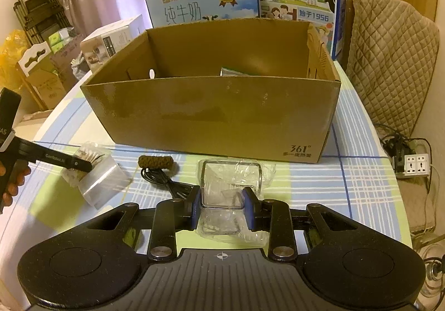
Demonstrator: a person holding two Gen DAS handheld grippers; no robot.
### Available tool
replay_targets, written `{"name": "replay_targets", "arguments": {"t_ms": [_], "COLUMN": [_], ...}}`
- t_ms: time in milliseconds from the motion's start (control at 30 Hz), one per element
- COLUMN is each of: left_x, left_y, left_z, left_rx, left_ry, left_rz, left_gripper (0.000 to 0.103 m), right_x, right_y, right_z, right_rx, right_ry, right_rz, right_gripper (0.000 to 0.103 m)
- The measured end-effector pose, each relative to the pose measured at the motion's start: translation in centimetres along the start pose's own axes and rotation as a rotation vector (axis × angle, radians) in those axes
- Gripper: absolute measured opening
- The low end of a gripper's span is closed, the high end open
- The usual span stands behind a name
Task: Organize objects
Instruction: 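Grasp the cotton swab bag with the left tool, then carry the swab bag with the left tool while the right carries the clear bag to the box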
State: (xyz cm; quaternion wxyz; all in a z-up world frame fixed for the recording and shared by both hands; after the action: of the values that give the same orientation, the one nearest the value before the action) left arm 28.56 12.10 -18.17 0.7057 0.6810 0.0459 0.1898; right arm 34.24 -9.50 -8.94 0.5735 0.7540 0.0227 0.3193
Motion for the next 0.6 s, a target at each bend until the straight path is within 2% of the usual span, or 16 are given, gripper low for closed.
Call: {"name": "replay_targets", "arguments": {"t_ms": [600], "left_x": [-5.6], "left_y": [2.1], "left_z": [0.2], "left_rx": [-0.018], "left_ry": [0.05], "left_rz": [-0.035], "left_gripper": [0.021], "right_x": [-0.2], "right_y": [1.6], "right_z": [-1.9], "right_rx": [0.047], "right_ry": [0.025], "right_rz": [0.038], "right_gripper": [0.028]}}
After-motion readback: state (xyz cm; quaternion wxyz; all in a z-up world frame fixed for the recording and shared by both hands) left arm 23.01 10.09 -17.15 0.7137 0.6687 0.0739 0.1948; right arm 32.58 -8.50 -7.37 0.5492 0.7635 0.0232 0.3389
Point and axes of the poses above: each gripper's, at about its wrist camera, not at the fingertips, and y roughly against the way its jaws point, z to its right, x to its top, the point moved 8 cm from there along -y, roughly the way its jaws point, and after that the axes turned 15 degrees about -z, right-handed, at the moved point
